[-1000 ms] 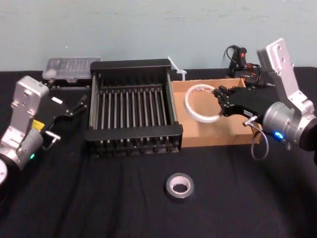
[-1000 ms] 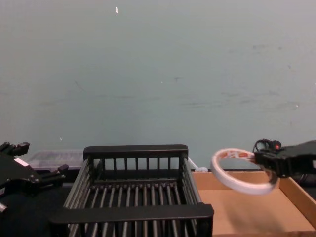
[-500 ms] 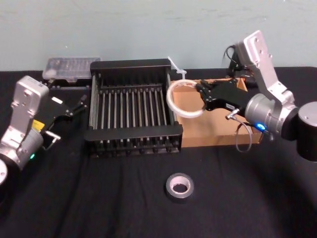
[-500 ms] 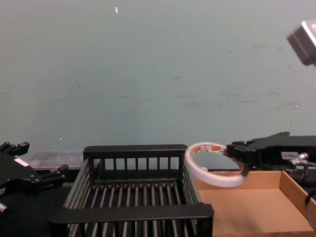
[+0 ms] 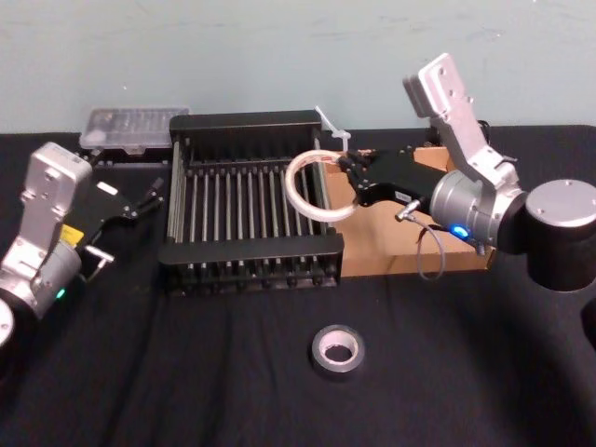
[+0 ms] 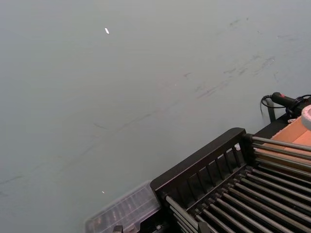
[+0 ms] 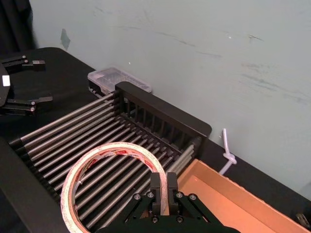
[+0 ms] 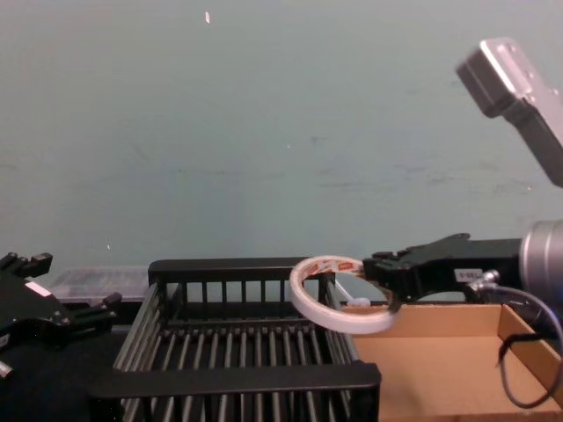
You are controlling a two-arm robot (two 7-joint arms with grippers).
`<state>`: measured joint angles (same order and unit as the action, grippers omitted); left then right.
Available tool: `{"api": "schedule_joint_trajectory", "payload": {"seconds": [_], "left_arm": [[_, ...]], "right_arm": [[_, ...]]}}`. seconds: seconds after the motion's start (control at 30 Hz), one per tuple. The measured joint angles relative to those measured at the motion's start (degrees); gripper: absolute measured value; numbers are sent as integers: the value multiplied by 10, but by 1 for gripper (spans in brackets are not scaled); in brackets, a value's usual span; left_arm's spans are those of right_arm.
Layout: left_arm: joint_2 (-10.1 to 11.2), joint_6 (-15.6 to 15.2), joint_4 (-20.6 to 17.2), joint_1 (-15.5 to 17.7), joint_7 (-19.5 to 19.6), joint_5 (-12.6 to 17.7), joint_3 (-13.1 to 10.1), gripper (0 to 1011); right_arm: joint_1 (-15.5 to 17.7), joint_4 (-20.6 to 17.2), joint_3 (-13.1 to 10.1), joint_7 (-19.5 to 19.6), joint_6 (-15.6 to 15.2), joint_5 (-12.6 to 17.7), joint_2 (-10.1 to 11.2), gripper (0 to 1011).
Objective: Pick up the white tape and place it into the black box , Pick up the silver tape and place it into the brown box.
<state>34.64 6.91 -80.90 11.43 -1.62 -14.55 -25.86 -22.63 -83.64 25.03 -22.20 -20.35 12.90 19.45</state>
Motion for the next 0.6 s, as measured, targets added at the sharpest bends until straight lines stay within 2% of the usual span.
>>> {"api": "schedule_joint_trajectory", "payload": {"seconds": [0.6], "left_arm": [[0, 0, 0, 0, 0, 0, 0, 1001]], "right_arm": [[-36, 47, 24, -6, 12, -16, -31, 87]]}}
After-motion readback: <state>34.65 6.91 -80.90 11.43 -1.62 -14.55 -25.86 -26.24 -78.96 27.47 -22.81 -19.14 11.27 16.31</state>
